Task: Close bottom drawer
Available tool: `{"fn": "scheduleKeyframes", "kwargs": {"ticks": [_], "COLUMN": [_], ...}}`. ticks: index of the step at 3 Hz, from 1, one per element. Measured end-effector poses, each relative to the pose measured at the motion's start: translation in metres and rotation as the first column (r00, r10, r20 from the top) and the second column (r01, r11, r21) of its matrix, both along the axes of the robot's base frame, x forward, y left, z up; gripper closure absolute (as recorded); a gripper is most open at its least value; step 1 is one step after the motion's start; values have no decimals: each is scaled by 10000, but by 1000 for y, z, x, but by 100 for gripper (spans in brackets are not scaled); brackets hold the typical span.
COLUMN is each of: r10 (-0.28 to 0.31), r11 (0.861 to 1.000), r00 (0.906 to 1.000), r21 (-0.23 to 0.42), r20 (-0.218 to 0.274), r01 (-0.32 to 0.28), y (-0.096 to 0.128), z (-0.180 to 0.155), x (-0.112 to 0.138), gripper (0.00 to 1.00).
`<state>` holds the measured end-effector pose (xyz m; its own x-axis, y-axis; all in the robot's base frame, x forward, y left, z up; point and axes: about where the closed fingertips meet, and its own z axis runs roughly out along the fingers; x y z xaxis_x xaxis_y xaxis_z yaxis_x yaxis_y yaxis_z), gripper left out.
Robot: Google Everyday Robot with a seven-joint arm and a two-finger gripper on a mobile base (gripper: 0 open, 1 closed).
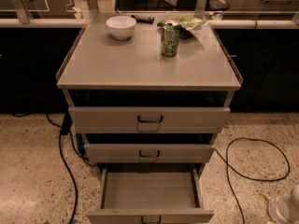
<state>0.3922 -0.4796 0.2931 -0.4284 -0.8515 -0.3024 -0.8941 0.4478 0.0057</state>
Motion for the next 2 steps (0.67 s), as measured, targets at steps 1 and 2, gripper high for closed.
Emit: {"fn": "scheduleKeyframes", "kwargs": {"ticks": [1, 2], "r10": [-4, 454], "r11": [9998, 9981], "r00": [9999, 9989], "r21": [-183, -414], "r20": [-132, -140], "r01": [1, -460], "y": [6, 22], "z": [-1, -19], "x": [-5, -19], "gripper": [0, 0]}}
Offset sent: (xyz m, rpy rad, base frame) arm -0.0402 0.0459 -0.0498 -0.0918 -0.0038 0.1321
